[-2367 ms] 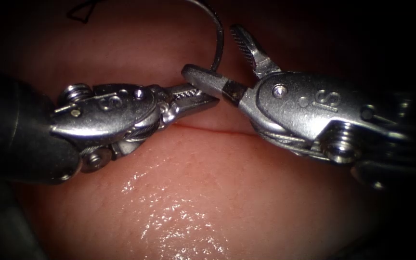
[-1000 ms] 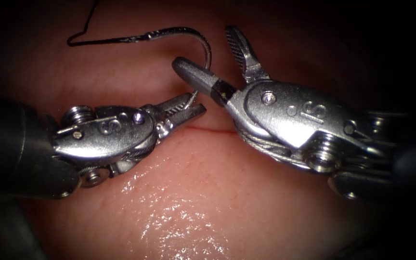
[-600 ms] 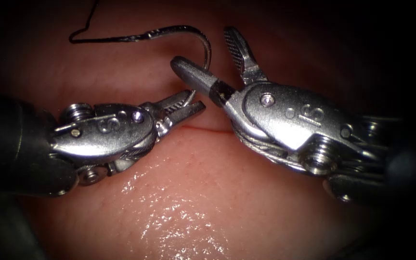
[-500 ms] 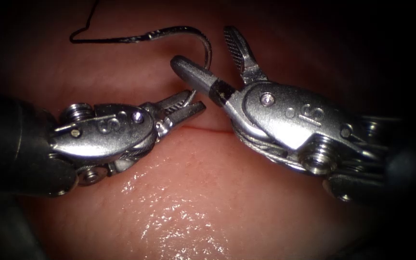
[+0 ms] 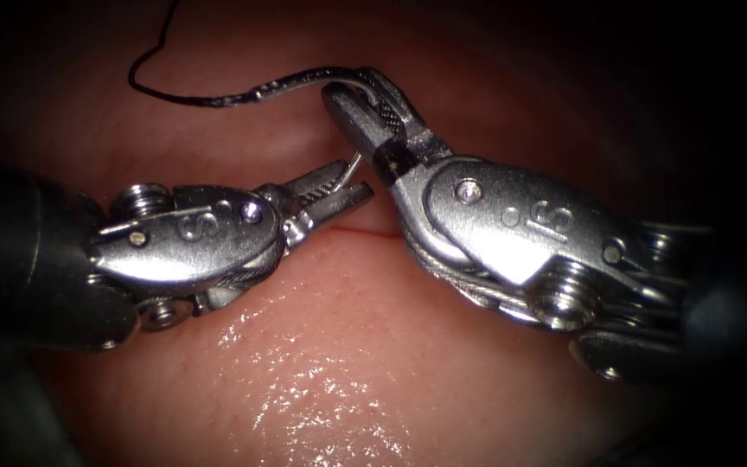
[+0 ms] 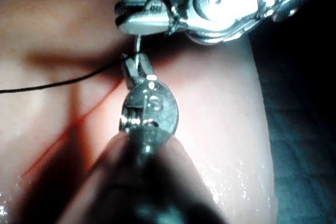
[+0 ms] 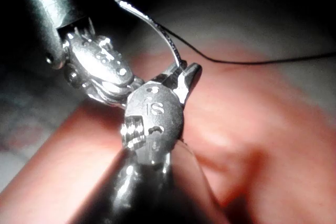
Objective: Wound Closure
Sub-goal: Pass the needle from the left to the right gripper
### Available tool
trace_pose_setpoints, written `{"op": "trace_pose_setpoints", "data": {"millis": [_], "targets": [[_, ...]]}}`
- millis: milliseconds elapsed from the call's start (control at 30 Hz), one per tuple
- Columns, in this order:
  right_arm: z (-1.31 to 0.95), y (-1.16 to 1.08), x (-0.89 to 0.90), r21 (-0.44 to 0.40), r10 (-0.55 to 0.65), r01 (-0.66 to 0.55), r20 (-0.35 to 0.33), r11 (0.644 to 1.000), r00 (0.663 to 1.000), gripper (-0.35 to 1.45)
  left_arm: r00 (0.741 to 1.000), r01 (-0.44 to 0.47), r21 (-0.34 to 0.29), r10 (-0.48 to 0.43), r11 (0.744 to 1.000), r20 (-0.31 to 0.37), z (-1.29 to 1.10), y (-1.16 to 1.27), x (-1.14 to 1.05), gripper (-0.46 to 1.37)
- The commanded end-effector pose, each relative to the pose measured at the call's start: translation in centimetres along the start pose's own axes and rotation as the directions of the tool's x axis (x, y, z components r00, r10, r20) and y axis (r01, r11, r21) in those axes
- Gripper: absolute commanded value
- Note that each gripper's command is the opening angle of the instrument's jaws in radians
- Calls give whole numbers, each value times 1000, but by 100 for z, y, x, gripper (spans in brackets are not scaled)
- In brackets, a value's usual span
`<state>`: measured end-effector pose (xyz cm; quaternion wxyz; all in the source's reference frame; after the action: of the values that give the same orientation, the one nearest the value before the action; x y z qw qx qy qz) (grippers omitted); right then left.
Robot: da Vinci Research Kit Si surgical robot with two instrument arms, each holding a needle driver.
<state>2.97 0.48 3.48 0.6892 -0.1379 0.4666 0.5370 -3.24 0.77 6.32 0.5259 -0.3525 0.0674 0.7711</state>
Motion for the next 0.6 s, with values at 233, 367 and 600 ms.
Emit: {"op": "trace_pose_setpoints", "data": {"millis": [233, 367, 600], "targets": [[-1, 2, 1, -1, 0, 0, 12, 1000, 1000, -35, 1000, -3, -6, 3, 1000, 0, -2, -3, 4, -35], [-2, 3, 0, 1, 5, -5, 17, 1000, 1000, -35, 998, 63, -85, -61, 994, 23, -5, -9, 8, 47], [-3, 5, -2, 13, 32, -33, 32, 999, 999, -35, 992, 120, -132, -116, 984, 38, -10, -19, 14, 110]]}}
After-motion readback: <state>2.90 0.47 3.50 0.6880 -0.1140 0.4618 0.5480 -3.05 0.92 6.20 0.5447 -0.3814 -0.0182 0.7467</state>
